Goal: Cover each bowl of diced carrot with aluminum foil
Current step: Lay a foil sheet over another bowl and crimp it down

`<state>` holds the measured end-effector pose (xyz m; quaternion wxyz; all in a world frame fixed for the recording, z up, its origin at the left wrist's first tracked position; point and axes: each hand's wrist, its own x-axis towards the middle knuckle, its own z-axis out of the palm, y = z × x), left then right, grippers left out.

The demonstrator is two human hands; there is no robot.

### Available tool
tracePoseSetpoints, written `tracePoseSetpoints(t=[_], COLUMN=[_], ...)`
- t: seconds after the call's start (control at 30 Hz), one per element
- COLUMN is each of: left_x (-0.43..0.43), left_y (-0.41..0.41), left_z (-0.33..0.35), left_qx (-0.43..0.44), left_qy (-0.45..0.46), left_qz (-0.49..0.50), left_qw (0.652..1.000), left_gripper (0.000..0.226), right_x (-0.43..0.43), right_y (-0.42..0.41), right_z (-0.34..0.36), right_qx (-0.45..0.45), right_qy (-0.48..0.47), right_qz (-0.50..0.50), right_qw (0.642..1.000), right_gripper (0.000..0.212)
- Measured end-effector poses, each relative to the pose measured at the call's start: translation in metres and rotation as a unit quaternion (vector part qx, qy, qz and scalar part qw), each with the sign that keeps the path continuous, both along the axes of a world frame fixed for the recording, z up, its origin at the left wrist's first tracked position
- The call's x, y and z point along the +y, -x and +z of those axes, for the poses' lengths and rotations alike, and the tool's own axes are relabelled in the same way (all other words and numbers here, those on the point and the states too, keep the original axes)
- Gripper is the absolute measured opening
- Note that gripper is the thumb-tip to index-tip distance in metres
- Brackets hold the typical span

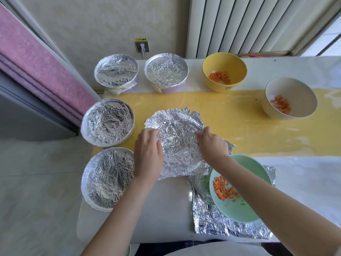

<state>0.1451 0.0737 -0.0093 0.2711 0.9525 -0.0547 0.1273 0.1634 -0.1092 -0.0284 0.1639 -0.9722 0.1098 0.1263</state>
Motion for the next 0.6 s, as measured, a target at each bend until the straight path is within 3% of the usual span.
tracePoseSetpoints(t=[0.1, 0.23, 0.3, 0.37, 0.43, 0.53, 0.6], left_x=[-0.008, -0.005, -0.006, -0.008, -0.010, -0.010, -0.010], left_y=[-0.005, -0.011, -0.011, -0.011, -0.012, -0.012, -0.012], left_z=[-0.006, -0.023, -0.027, -0.029, -0.032, -0.034, -0.035], left_qx=[0.069, 0.146, 0.149, 0.141, 0.130, 0.120, 0.126], left_qy=[-0.083, -0.204, -0.226, -0.230, -0.240, -0.243, -0.243], left_qz=[-0.098, -0.118, -0.119, -0.121, -0.120, -0.120, -0.120], left_qw=[0.989, 0.961, 0.955, 0.955, 0.954, 0.955, 0.954], left_gripper=[0.041, 0.055, 0.056, 0.056, 0.057, 0.060, 0.060], right_x=[0.000, 0.000, 0.001, 0.004, 0.010, 0.015, 0.015], right_y=[0.001, 0.002, 0.004, 0.007, 0.006, -0.004, -0.011], right_z=[0.002, 0.007, 0.008, 0.008, 0.005, -0.007, -0.015], right_qx=[0.001, 0.019, -0.036, -0.180, -0.295, -0.286, -0.240], right_qy=[-0.005, -0.009, -0.016, -0.014, -0.028, 0.022, 0.065], right_qz=[-0.005, -0.037, -0.041, 0.046, 0.168, 0.309, 0.323], right_qw=[1.000, 0.999, 0.998, 0.982, 0.940, 0.907, 0.913], right_gripper=[0.043, 0.044, 0.043, 0.039, 0.034, 0.042, 0.050])
